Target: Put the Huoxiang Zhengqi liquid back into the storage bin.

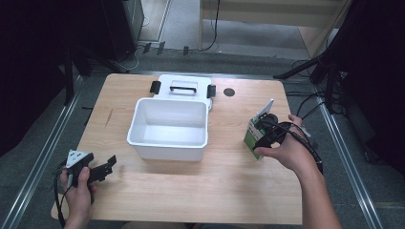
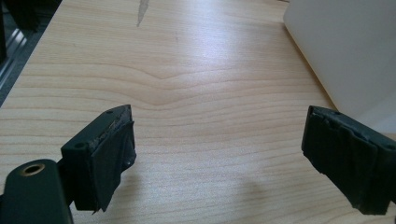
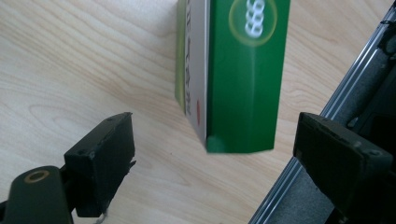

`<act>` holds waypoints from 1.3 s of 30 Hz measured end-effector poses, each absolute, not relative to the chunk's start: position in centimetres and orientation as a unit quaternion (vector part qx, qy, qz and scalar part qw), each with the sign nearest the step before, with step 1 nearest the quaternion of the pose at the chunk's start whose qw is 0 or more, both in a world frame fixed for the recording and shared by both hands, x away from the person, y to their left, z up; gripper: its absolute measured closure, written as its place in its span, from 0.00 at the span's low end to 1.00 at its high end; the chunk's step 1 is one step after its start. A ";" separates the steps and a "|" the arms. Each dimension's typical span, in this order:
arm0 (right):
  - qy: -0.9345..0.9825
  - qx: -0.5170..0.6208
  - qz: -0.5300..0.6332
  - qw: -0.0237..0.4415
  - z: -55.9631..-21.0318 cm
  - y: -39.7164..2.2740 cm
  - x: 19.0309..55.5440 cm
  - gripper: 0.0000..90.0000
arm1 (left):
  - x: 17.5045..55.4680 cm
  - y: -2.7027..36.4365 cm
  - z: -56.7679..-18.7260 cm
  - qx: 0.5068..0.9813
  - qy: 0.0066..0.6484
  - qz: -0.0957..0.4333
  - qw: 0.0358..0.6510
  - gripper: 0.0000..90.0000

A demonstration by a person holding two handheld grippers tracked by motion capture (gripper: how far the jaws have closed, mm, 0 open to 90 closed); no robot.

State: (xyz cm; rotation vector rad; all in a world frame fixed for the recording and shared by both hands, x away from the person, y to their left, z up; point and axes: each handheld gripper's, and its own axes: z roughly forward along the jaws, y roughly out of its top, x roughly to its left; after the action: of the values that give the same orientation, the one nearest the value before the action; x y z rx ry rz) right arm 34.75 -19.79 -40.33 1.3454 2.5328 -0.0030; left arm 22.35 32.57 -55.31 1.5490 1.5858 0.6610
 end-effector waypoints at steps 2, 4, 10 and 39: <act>0.873 0.468 -0.003 0.139 -40.3 -19.6 35.1 0.15 | 22.4 32.6 -55.3 0.613 0.628 0.261 0.402 0.12; 0.874 0.463 -0.005 0.145 -40.3 -19.4 35.4 0.15 | 22.3 32.6 -55.3 0.613 0.628 0.261 0.402 0.12; 0.869 0.471 0.003 0.150 -40.2 -19.2 36.3 0.17 | 22.3 32.6 -55.3 0.613 0.628 0.261 0.402 0.12; 0.855 0.507 0.065 0.092 -40.5 -19.4 39.0 0.67 | 22.4 32.6 -55.3 0.614 0.628 0.261 0.401 0.12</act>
State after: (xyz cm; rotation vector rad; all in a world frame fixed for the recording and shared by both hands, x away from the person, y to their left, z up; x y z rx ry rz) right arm 38.98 -19.36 -40.53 1.5054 2.5388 0.1930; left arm 22.35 32.57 -55.30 1.5523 1.5865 0.6589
